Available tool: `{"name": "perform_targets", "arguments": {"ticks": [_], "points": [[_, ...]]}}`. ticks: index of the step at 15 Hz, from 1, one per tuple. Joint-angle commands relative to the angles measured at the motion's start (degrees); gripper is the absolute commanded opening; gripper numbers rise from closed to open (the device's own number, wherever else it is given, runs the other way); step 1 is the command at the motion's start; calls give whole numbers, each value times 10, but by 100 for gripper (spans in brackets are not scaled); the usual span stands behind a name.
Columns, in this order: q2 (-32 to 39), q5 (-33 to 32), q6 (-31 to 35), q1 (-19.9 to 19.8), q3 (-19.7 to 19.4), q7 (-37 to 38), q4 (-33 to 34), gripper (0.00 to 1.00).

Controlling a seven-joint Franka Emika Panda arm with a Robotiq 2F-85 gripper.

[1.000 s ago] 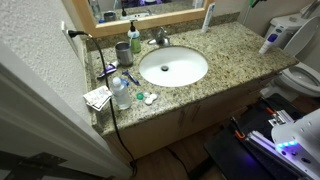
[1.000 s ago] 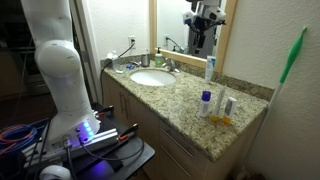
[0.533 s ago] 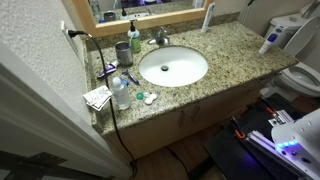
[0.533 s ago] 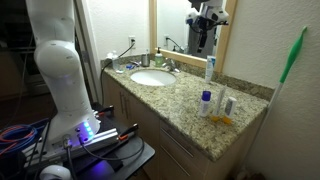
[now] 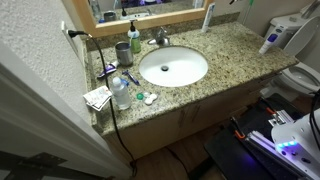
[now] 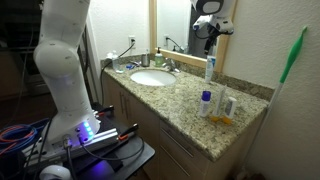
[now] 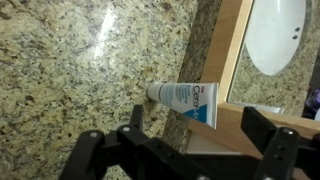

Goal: Move the tube near the mirror towards you

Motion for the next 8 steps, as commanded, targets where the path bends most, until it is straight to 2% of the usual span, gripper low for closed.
{"name": "perform_targets", "arguments": {"ticks": [1,4,8], "points": [[9,-9,1,-15,18,14,12,100],[34,-22,6,-13,17,31,35,100],[59,-16,21,-15,34,18,55,100]]}}
